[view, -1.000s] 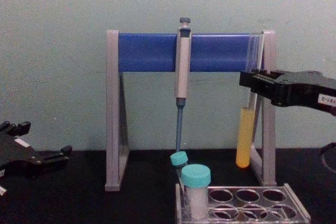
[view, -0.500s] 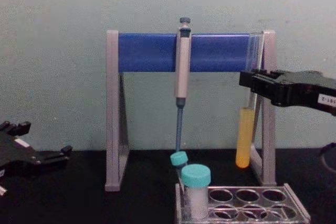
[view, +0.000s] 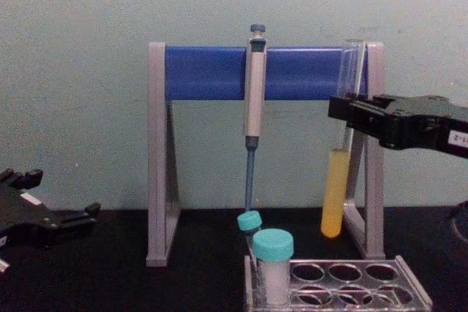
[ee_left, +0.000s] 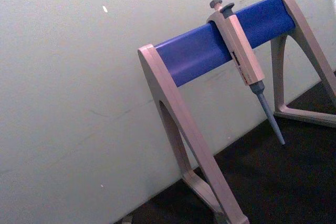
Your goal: Pick up the test tube from the test tube rack, shake it, then place it back into the test tube rack.
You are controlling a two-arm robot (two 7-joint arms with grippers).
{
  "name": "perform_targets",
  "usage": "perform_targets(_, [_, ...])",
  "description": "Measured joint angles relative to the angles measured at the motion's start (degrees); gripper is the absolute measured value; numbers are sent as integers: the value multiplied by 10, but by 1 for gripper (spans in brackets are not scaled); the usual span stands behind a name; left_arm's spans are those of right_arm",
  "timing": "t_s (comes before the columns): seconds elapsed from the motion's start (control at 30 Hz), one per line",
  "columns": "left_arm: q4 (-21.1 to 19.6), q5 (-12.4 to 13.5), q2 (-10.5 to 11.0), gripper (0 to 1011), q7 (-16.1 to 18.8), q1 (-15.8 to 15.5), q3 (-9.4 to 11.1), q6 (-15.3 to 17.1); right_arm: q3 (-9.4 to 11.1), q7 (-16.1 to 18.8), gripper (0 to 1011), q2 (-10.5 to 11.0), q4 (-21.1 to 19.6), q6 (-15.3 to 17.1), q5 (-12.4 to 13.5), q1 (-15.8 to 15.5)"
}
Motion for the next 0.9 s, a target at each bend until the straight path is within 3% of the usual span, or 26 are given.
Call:
perform_targets(0.53, [0,0,0,1001,0,0,0,0,-24,85,228,49,-6,-30,39,-3])
perform_targets(0.9, [0,0,0,1001,0,0,0,0,-45,103,228,62,7,-41,46,4])
